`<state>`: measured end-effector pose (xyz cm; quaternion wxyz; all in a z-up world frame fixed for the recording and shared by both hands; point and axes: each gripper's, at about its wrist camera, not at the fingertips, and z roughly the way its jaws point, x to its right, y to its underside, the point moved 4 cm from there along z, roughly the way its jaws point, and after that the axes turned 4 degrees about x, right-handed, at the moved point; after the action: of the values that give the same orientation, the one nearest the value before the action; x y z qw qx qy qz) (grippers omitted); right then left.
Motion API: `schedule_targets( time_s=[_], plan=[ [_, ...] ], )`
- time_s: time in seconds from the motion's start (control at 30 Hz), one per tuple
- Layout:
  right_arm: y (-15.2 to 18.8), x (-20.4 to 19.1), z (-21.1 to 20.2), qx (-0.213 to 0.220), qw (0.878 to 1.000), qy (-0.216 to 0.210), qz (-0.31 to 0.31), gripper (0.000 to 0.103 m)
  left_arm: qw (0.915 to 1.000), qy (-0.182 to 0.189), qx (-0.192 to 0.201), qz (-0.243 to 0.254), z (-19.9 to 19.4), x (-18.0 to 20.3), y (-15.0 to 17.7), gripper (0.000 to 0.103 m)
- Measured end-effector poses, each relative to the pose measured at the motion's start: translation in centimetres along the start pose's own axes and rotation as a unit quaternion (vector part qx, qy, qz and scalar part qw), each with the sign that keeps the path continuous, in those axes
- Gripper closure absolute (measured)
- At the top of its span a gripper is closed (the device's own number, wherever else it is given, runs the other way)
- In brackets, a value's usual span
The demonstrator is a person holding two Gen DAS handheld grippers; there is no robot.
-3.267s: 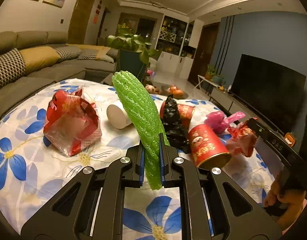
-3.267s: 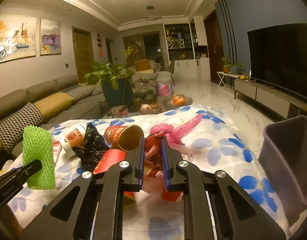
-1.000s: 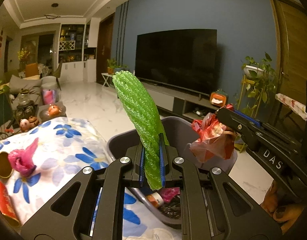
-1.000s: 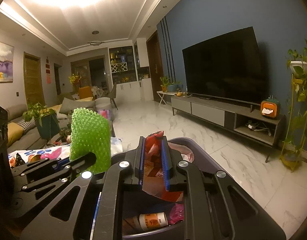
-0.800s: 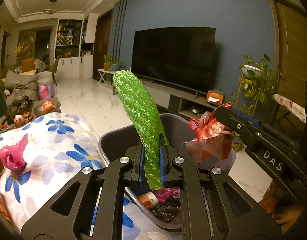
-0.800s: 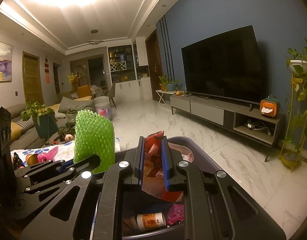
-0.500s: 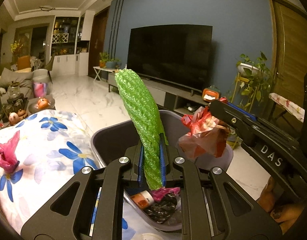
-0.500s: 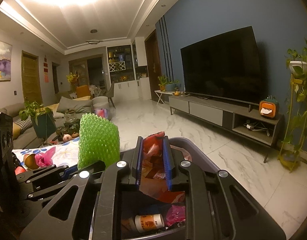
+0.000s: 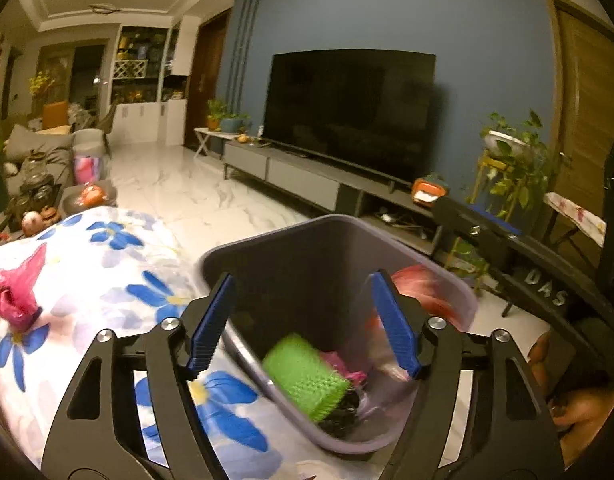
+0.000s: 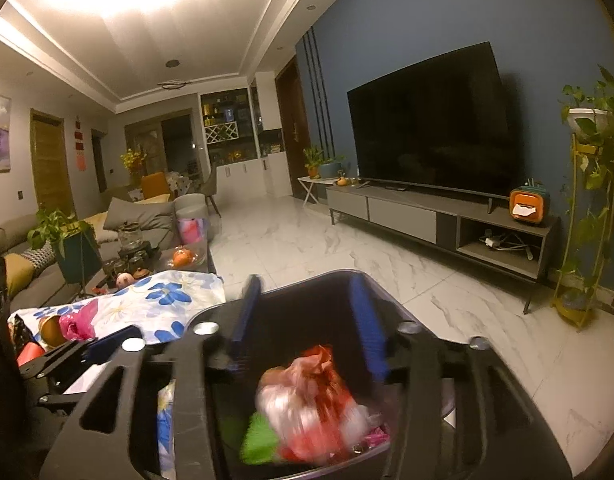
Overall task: Collect trash
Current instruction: 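Open both tools to drop the green net and red bag into the bin, then move both open tools back toward the trash on the table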
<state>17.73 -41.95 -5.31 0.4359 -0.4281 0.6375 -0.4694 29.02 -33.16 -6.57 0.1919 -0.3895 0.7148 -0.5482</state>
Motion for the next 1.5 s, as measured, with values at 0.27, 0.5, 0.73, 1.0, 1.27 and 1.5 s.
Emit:
schedule_targets(
  time_s=[0.27, 0.5, 0.73, 1.0, 1.27, 1.5],
  plan=[
    [0.0, -0.3, -0.9, 0.008, 1.0, 0.018, -0.008, 0.02, 0.9987, -0.047, 0.014, -0.016, -2.9, -2.6, 0.4, 0.02],
    [0.6, -2.3, -2.5, 0.008, 1.0, 0.013, -0.023, 0.014, 0.9951, -0.093, 0.023, -0.025, -7.1, -4.9, 1.3, 0.019],
    [1.9, -5.7, -3.8, -0.006, 0.999, -0.022, -0.035, 0.012, 0.9893, -0.136, 0.03, -0.044, -11.6, -7.7, 2.0, 0.019],
    [3.5, -10.2, -4.7, -0.026, 0.997, -0.06, -0.03, 0.009, 0.9746, -0.218, 0.034, -0.04, -17.3, -12.4, 3.2, 0.019],
    [5.0, -15.7, -5.9, -0.033, 0.993, -0.098, -0.047, 0.009, 0.9545, -0.287, 0.04, -0.069, -23.5, -17.8, 4.7, 0.019],
    [6.4, -20.6, -6.9, -0.044, 0.987, -0.14, -0.057, 0.009, 0.9342, -0.342, 0.052, -0.088, -28.4, -21.8, 5.8, 0.015]
  ],
)
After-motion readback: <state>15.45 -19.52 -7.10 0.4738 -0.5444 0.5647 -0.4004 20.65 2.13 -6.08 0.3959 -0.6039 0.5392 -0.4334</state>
